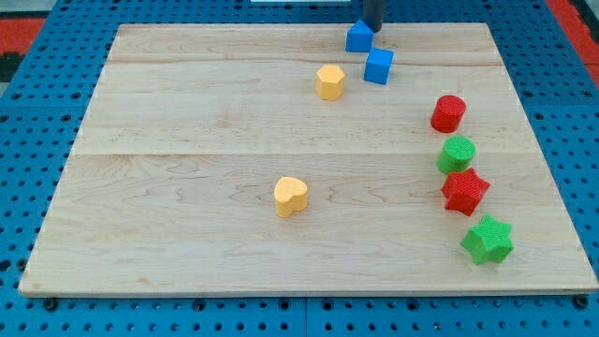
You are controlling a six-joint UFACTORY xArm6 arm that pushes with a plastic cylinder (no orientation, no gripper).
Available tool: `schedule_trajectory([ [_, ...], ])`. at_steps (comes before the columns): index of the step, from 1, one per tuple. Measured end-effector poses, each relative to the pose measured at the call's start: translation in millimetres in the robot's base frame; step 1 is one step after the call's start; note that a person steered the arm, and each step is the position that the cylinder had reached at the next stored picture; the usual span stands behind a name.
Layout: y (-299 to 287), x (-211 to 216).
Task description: Push the triangle slightly to left
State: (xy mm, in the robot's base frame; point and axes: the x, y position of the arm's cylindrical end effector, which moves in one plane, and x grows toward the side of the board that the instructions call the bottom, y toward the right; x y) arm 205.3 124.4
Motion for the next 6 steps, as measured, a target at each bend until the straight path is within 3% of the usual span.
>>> schedule_trajectory([
  [1,53.6,36.2],
  [3,-10.7,9.6],
  [6,-32.9,-8.4],
])
